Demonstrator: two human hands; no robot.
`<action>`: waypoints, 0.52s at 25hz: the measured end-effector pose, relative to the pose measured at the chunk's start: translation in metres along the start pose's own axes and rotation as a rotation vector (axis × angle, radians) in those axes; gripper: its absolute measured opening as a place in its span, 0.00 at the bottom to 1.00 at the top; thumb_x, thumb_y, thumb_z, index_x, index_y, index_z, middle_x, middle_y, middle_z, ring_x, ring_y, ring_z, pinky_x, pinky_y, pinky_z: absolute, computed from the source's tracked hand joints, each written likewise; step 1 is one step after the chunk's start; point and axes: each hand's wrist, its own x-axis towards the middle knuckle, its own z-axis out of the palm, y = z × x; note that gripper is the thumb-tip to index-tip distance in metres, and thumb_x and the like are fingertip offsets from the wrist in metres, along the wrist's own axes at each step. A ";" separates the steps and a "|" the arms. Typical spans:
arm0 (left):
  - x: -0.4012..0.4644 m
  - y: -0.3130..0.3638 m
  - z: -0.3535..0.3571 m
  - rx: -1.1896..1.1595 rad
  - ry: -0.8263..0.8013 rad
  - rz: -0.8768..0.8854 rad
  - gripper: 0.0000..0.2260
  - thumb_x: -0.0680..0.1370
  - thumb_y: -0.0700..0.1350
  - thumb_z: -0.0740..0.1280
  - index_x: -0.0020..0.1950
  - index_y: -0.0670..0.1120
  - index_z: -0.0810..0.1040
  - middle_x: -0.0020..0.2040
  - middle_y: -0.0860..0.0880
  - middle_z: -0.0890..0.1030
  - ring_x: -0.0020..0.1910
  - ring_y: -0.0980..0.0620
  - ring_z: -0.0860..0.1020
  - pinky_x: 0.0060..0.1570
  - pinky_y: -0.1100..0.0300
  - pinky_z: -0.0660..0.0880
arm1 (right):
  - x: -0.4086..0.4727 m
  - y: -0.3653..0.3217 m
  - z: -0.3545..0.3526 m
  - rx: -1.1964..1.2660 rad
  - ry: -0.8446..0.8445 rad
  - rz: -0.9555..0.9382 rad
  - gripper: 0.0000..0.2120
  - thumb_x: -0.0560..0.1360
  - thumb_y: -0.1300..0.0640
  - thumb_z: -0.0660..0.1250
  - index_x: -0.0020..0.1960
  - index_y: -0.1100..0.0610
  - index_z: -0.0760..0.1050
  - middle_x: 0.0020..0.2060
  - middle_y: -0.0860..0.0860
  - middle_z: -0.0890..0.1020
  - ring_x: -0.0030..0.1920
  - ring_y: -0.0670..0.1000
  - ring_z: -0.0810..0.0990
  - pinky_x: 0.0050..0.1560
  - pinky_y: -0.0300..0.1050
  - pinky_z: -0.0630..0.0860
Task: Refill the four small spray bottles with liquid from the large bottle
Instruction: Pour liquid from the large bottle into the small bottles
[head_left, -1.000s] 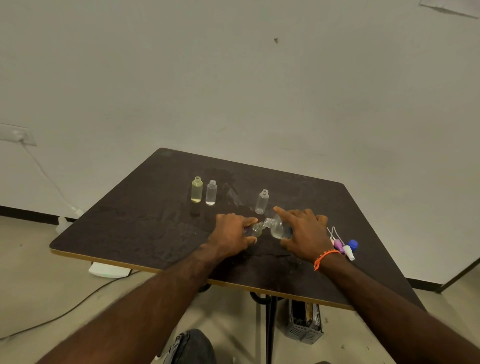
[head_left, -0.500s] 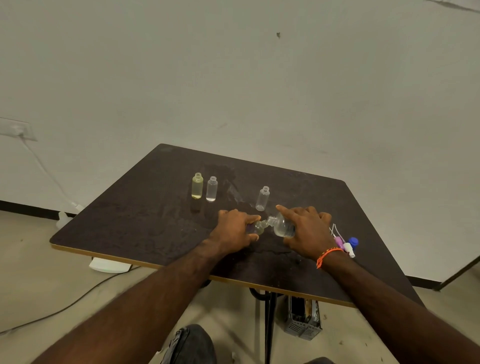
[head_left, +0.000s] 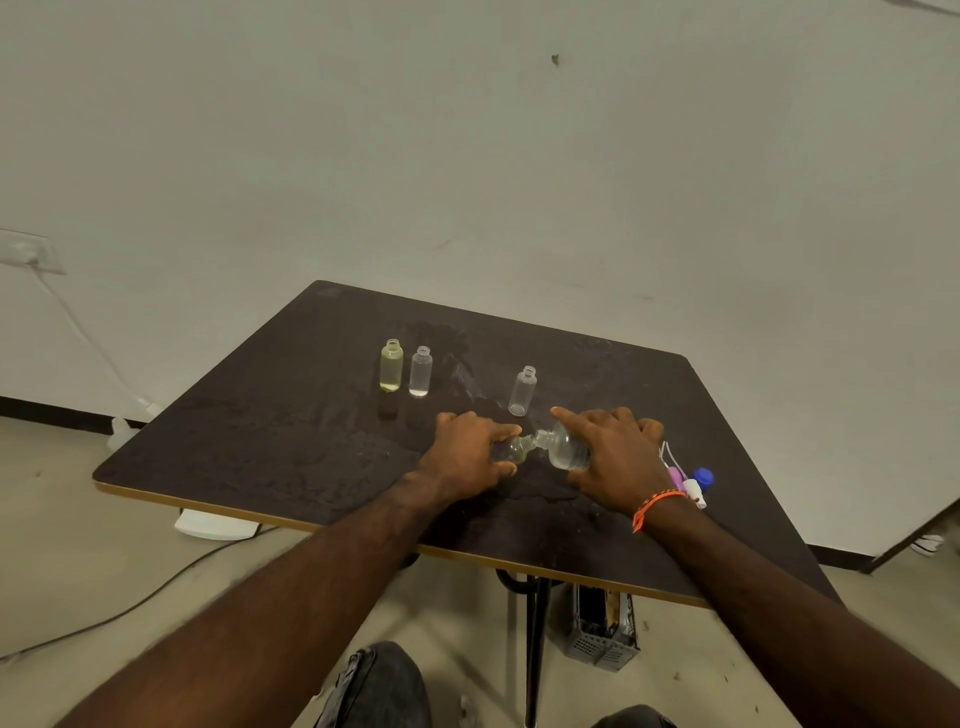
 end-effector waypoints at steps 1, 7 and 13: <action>0.000 0.000 0.000 0.005 -0.001 0.004 0.28 0.79 0.56 0.74 0.78 0.56 0.73 0.68 0.55 0.82 0.72 0.50 0.73 0.70 0.50 0.59 | 0.000 -0.001 0.000 -0.004 0.002 -0.002 0.40 0.71 0.39 0.70 0.78 0.38 0.56 0.70 0.44 0.73 0.67 0.53 0.68 0.61 0.55 0.60; 0.002 -0.003 0.002 -0.003 0.007 0.015 0.27 0.78 0.56 0.74 0.77 0.56 0.74 0.66 0.55 0.83 0.70 0.51 0.74 0.69 0.51 0.59 | 0.002 -0.002 -0.003 -0.009 -0.006 -0.009 0.40 0.71 0.39 0.71 0.78 0.39 0.56 0.70 0.45 0.73 0.67 0.53 0.67 0.62 0.56 0.61; 0.001 -0.003 0.001 -0.016 0.006 0.023 0.27 0.78 0.56 0.74 0.77 0.55 0.74 0.67 0.55 0.83 0.70 0.51 0.74 0.70 0.51 0.59 | 0.002 -0.003 -0.005 -0.041 0.003 -0.025 0.40 0.71 0.39 0.71 0.78 0.38 0.56 0.70 0.45 0.73 0.67 0.53 0.68 0.61 0.56 0.62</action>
